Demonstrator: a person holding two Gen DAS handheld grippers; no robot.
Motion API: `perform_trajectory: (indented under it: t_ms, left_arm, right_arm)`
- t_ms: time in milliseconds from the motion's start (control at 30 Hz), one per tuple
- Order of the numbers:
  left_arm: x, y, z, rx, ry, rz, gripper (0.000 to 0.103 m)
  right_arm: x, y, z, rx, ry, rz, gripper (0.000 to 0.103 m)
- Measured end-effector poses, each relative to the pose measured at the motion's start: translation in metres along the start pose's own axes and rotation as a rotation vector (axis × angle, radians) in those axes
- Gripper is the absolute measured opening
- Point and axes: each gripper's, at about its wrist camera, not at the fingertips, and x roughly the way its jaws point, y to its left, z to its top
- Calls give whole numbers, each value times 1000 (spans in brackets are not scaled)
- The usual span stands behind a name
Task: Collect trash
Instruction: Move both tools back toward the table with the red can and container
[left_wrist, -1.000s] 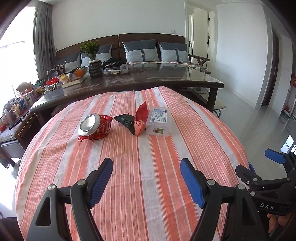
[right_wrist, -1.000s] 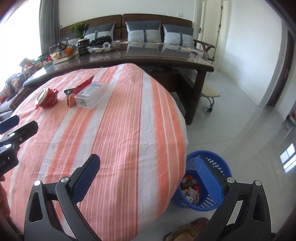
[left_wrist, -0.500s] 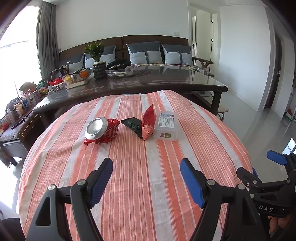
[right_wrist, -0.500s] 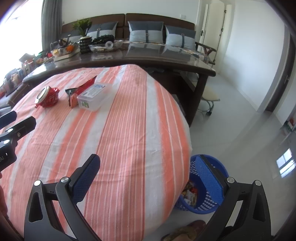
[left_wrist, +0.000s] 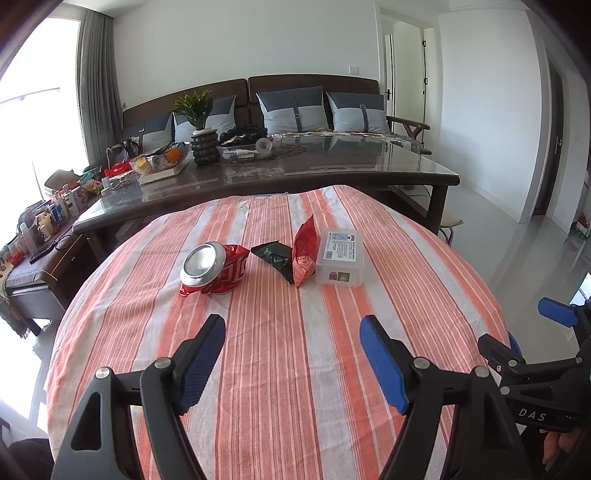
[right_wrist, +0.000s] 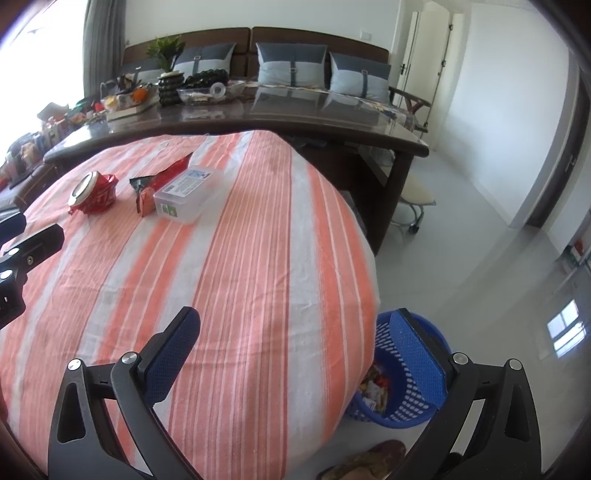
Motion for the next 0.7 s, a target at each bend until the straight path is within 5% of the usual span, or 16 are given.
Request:
perform_trajectory:
  t_ms: [433,700]
  left_arm:
    - [-5,0,7,15,-11,-3,77]
    - [-37,-34,41,95,-80,-94,77]
  right_arm:
    - [1,7,0,-20,5,-4,102]
    - [9,0,-3,5,22,-10,102]
